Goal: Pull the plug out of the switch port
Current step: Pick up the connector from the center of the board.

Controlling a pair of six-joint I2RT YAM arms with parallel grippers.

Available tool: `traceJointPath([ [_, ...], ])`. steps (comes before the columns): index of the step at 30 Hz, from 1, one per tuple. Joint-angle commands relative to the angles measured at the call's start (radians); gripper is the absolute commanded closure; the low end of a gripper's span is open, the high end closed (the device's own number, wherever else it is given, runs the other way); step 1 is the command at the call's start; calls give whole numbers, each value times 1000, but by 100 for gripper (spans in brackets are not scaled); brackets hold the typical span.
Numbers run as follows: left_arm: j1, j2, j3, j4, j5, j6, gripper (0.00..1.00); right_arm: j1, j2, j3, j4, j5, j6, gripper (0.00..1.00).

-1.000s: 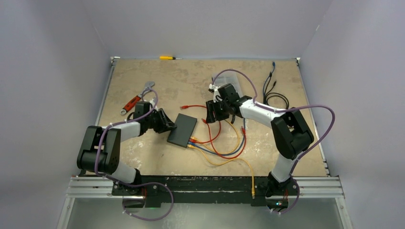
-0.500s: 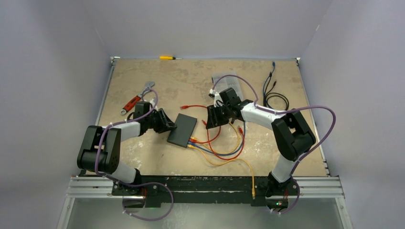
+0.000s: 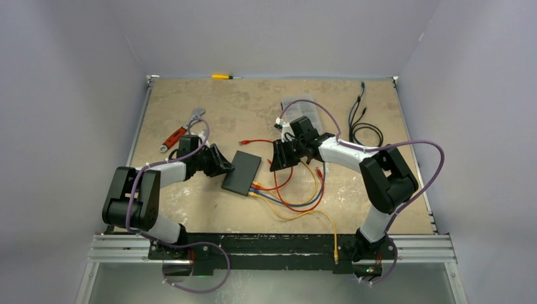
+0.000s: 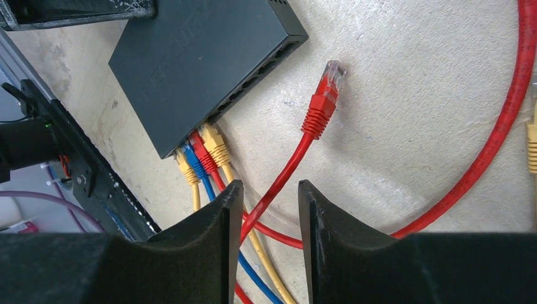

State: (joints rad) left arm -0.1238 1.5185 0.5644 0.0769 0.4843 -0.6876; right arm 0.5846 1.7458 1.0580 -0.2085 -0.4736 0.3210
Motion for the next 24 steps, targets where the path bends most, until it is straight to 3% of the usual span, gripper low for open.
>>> traceJointPath([
  [1,3,46,-49,-109,-135,58,68,9,10,-6,28,-36,5,60],
  [13,3,49,-50,-103,-127,57,68,12,49,-15,73,-103,28,70],
  [16,3,46,-53,-103,-126,57,68,13,53,-7,75,-96,30,76],
  [22,3,42,-58,-103,-126,57,68,12,59,10,73,-91,29,100],
  [24,3,40,-60,-103,-128,57,68,13,65,11,78,-98,30,100],
])
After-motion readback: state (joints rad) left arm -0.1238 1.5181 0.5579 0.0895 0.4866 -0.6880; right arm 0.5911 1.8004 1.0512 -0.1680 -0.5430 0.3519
